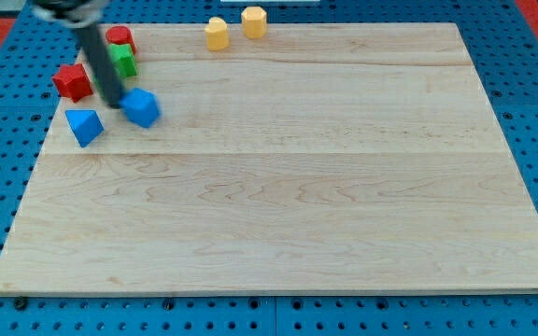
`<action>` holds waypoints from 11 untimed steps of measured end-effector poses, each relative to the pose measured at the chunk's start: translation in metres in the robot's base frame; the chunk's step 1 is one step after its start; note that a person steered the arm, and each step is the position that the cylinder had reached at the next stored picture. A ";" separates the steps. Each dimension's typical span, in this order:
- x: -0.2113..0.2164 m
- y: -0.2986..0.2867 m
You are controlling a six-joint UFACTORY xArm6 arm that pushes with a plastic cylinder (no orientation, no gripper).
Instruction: Slide the blue cube into the yellow hexagon
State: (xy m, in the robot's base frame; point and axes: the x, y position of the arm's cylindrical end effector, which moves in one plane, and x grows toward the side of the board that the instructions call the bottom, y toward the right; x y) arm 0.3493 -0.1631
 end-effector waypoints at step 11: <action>0.089 -0.102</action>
